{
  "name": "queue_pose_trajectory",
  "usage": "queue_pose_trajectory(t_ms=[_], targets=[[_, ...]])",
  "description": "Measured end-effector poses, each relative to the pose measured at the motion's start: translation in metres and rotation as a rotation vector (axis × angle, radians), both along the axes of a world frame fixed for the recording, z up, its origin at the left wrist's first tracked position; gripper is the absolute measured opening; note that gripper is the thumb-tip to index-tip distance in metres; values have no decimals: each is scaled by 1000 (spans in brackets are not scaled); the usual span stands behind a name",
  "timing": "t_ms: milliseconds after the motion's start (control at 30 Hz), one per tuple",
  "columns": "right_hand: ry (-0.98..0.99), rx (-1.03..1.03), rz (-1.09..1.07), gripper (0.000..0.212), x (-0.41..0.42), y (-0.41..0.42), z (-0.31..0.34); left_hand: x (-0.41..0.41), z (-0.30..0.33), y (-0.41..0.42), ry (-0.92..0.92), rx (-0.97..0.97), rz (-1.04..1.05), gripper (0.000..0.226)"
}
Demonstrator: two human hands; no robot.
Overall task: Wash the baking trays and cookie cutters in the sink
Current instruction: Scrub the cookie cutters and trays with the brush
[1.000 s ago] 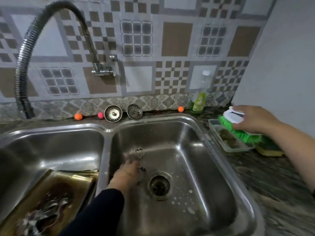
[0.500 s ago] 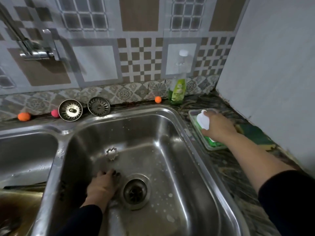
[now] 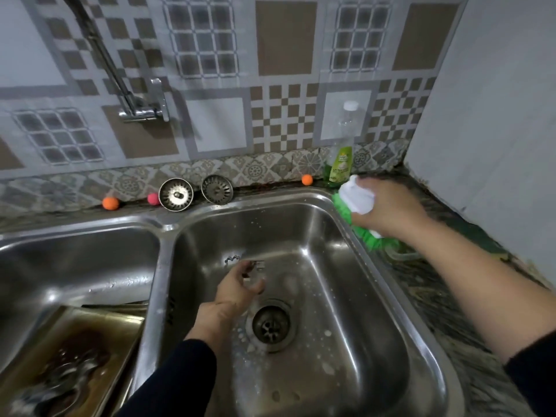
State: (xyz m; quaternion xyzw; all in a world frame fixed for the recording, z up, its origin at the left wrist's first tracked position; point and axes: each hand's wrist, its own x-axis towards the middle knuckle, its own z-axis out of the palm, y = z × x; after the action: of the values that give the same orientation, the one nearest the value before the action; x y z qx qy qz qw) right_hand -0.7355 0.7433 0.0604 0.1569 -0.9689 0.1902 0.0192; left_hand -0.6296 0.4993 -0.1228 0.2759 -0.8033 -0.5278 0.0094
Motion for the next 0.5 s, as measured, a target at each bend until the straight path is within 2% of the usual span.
queue_pose_trajectory(t_ms=[100, 167, 267, 400, 500], targets=[[-84, -45, 156, 74, 59, -35, -27, 13, 14, 10, 85, 94, -4, 42], [-131, -67, 231, 73, 91, -59, -52, 25, 16, 17, 114, 34, -41, 44], [-140, -121, 216, 74, 111, -85, -72, 49, 21, 22, 131, -148, -134, 57], [-225, -99, 238, 77, 125, -94, -80, 74, 28, 3, 204, -170, -87, 54], [-209, -123, 225, 76, 135, -96, -78, 88, 37, 0, 231, -222, -152, 54]])
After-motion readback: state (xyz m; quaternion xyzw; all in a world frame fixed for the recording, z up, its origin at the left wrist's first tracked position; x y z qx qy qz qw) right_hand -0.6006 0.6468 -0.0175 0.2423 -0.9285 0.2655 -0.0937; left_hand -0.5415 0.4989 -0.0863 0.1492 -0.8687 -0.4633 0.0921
